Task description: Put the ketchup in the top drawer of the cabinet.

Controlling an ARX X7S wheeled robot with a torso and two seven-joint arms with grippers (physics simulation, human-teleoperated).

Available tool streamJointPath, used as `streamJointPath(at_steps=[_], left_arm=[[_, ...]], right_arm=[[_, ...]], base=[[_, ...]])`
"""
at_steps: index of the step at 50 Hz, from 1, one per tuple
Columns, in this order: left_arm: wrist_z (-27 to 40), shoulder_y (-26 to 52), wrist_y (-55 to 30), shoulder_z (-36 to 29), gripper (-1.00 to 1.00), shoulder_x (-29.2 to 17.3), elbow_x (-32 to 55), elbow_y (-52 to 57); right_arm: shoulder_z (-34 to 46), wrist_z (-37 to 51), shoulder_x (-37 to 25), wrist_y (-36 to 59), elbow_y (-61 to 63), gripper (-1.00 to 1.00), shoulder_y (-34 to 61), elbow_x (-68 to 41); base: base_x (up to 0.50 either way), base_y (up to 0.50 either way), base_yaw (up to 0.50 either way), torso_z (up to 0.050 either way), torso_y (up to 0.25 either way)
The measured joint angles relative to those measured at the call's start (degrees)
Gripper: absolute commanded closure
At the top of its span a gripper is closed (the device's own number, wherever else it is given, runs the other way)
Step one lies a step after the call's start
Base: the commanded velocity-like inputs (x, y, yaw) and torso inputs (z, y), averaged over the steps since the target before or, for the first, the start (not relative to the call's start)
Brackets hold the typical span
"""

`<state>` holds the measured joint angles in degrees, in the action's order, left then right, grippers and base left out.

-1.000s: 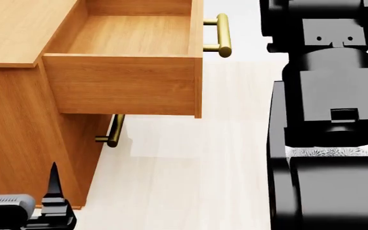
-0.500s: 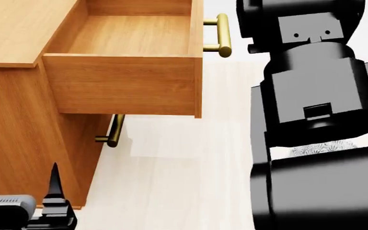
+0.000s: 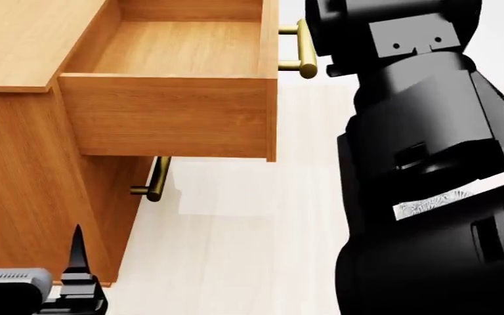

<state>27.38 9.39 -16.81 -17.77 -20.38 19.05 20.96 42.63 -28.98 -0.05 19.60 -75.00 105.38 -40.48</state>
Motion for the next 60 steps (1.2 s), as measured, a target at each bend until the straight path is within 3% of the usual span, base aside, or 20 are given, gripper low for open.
streamJointPath(at_steps=[37, 60], left_arm=[[0.53, -0.43, 0.51, -0.20, -1.00, -0.44, 0.29, 0.07], [0.78, -0.78, 0.94, -0.22, -1.00, -0.79, 0.50, -0.05]], right_arm=[[30.23, 1.34, 0.05, -5.72, 0.00, 1.00, -3.71, -30.04], [38.35, 1.63, 0.05, -8.25, 0.00, 1.00, -5.85, -38.54]], base=[[0.00, 0.00, 0.00, 0.000, 0.000], [0.00, 0.00, 0.00, 0.000, 0.000]])
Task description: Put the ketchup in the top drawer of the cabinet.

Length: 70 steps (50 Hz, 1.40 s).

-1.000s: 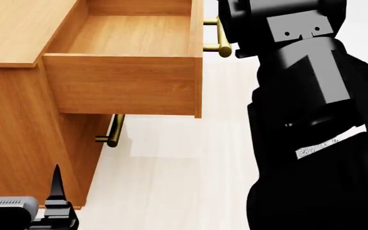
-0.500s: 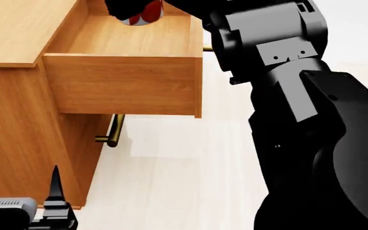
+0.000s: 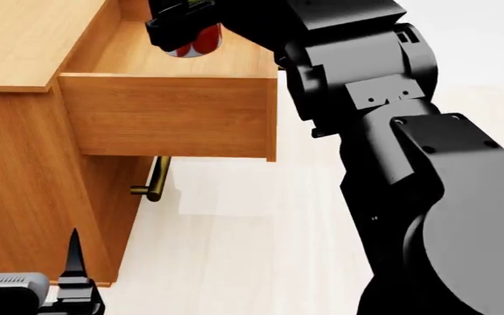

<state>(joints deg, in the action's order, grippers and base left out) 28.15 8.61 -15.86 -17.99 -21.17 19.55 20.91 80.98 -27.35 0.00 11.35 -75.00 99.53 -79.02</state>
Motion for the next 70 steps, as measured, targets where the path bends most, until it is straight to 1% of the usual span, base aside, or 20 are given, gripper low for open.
streamJointPath(at_steps=[17, 35, 53, 70], left_arm=[[0.17, -0.21, 0.27, -0.08, -1.00, -0.21, 0.13, -0.16], [0.10, -0.10, 0.55, -0.26, -1.00, -0.28, 0.36, -0.82], [0.10, 0.07, 0.80, -0.43, -1.00, -0.37, 0.53, -1.38], [0.29, 0.11, 0.88, -0.57, -1.00, -0.49, 0.63, -1.48]], right_arm=[[1.85, 0.37, 0.00, -0.38, 0.00, 1.00, -1.31, -4.05], [4.74, 0.83, 0.00, 1.81, 0.00, 1.00, -1.62, -7.72], [6.81, 0.97, 0.00, 2.52, 0.00, 1.00, -1.93, -9.01], [7.09, 0.86, 0.00, 2.43, 0.00, 1.00, -2.31, -9.15]], base=[[0.00, 0.00, 0.00, 0.000, 0.000], [0.00, 0.00, 0.00, 0.000, 0.001], [0.00, 0.00, 0.00, 0.001, 0.001], [0.00, 0.00, 0.00, 0.000, 0.000]])
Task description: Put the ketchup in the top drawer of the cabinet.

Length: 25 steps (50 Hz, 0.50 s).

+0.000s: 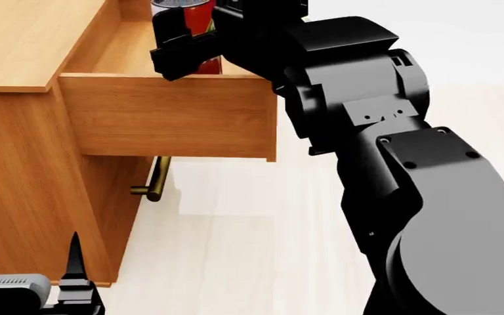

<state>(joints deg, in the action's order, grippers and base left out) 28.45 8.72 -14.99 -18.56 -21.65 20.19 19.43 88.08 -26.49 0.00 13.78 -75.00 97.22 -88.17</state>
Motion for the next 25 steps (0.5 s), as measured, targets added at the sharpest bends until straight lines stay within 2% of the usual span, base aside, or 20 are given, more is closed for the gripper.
streamJointPath(at_steps=[4, 5, 25], left_arm=[[0.04, 0.00, 0.06, -0.02, -1.00, -0.03, 0.03, -0.03], [0.05, 0.00, 0.07, -0.02, -1.00, -0.04, 0.03, -0.03], [0.24, 0.07, 0.33, -0.15, -1.00, -0.22, 0.07, -0.13]], right_arm=[[-0.12, 0.02, 0.00, 0.05, 0.00, 1.00, -0.03, 0.11], [-0.16, 0.02, 0.00, 0.07, 0.00, -1.00, -0.02, 0.14], [-2.86, 0.32, -0.01, -0.78, 0.01, -1.00, -0.37, 3.77]], base=[[0.00, 0.00, 0.00, 0.000, 0.000], [0.00, 0.00, 0.00, 0.000, 0.000], [0.00, 0.00, 0.00, 0.000, 0.000]])
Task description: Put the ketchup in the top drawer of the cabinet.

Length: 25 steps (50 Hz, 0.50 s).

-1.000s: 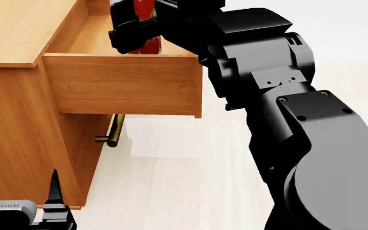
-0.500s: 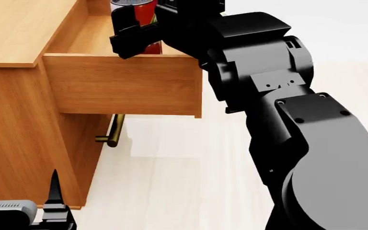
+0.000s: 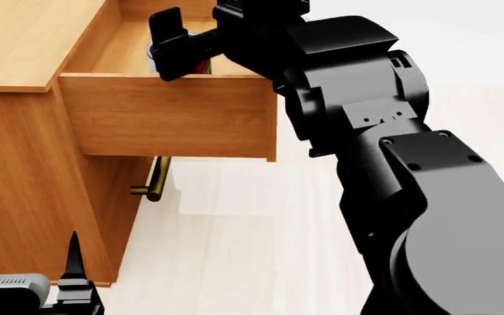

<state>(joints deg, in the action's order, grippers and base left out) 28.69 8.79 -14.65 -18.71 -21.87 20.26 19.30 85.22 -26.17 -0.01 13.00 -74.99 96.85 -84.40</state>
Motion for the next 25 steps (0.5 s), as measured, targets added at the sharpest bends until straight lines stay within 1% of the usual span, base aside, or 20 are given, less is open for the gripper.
streamJointPath(at_steps=[5, 9, 25], left_arm=[[0.03, 0.06, 0.02, -0.07, -1.00, -0.02, 0.02, -0.06], [0.07, 0.08, 0.02, -0.12, -1.00, -0.04, 0.05, -0.06], [0.27, 0.25, -0.19, -0.33, -1.00, -0.20, 0.18, 0.32]], right_arm=[[-1.64, 0.28, 0.00, -0.49, 0.00, -1.00, -0.33, 1.50], [-4.49, 0.94, -0.01, -0.97, 0.00, -1.00, -0.09, 3.51], [-23.27, 2.47, 0.00, -7.03, 0.00, -1.00, 0.79, 15.99]], base=[[0.00, 0.00, 0.00, 0.000, 0.000], [0.00, 0.00, 0.00, 0.000, 0.000], [0.00, 0.00, 0.00, 0.000, 0.000]])
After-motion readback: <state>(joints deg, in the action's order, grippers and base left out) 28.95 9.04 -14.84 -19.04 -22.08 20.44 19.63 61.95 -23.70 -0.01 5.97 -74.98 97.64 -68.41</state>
